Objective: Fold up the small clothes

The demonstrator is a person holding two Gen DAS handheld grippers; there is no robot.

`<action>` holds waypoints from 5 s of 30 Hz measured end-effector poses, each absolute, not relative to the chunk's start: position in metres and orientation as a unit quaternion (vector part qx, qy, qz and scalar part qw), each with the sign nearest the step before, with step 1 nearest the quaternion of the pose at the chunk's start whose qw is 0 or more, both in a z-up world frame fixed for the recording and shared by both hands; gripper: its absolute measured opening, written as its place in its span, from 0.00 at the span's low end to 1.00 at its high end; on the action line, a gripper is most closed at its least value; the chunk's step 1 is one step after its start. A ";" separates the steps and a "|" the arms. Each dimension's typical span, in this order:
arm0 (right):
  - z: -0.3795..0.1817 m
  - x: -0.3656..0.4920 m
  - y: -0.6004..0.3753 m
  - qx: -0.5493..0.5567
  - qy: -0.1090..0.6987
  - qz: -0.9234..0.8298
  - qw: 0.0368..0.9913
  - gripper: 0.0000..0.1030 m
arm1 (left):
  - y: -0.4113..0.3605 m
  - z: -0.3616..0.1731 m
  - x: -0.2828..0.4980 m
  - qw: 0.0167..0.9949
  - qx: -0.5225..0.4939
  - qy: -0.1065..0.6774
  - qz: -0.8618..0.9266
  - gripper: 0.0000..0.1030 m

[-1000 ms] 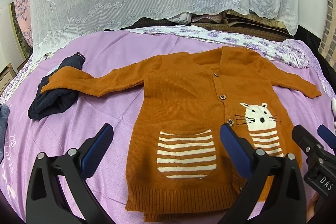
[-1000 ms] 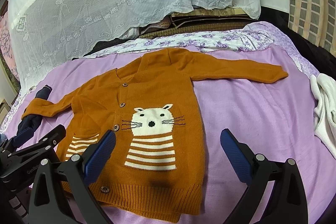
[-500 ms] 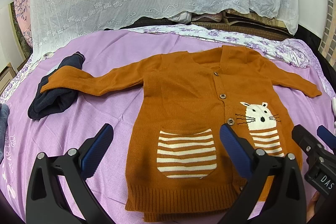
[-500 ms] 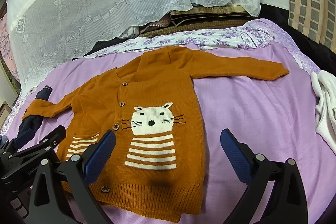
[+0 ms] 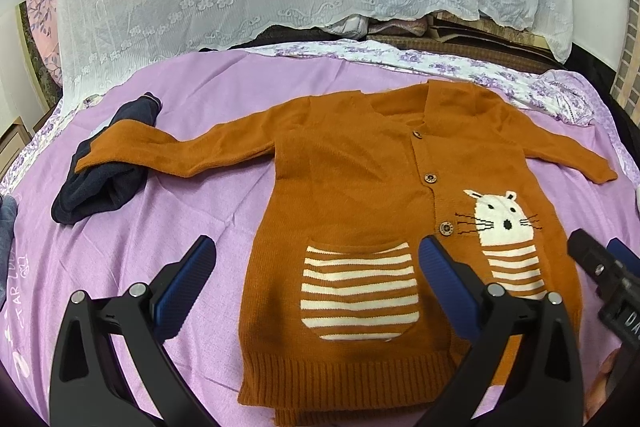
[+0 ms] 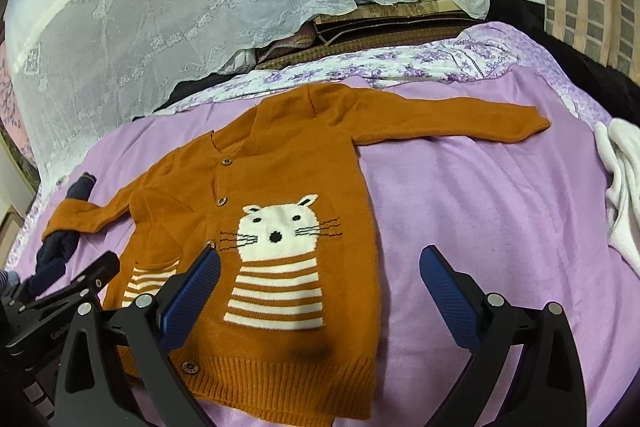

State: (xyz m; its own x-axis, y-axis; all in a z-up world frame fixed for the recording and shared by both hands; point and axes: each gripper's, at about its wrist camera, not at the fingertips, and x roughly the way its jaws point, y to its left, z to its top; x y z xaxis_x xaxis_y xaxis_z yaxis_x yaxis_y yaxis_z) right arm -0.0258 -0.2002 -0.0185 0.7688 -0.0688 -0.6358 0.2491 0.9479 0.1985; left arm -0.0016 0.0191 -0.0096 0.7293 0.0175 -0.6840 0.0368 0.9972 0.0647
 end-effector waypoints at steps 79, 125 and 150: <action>-0.099 0.047 -0.511 0.542 0.232 -0.135 0.796 0.06 | -0.095 -0.030 0.163 0.898 0.103 0.421 -0.079 0.96; 0.016 0.100 -0.352 0.360 0.226 -0.067 0.903 0.06 | 0.095 -0.061 0.159 0.910 -0.001 0.412 0.040 0.96; 0.021 0.170 -0.190 0.287 0.285 0.039 0.914 0.06 | 0.110 -0.023 0.168 0.920 -0.073 0.384 0.017 0.96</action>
State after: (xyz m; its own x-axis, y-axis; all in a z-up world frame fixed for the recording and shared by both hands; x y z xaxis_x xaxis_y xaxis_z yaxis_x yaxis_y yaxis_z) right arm 0.1700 -0.1898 0.0211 0.8348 0.2348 -0.4980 0.0918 0.8324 0.5465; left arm 0.1677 0.1101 -0.0230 0.7043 -0.0245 -0.7095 -0.0876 0.9888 -0.1211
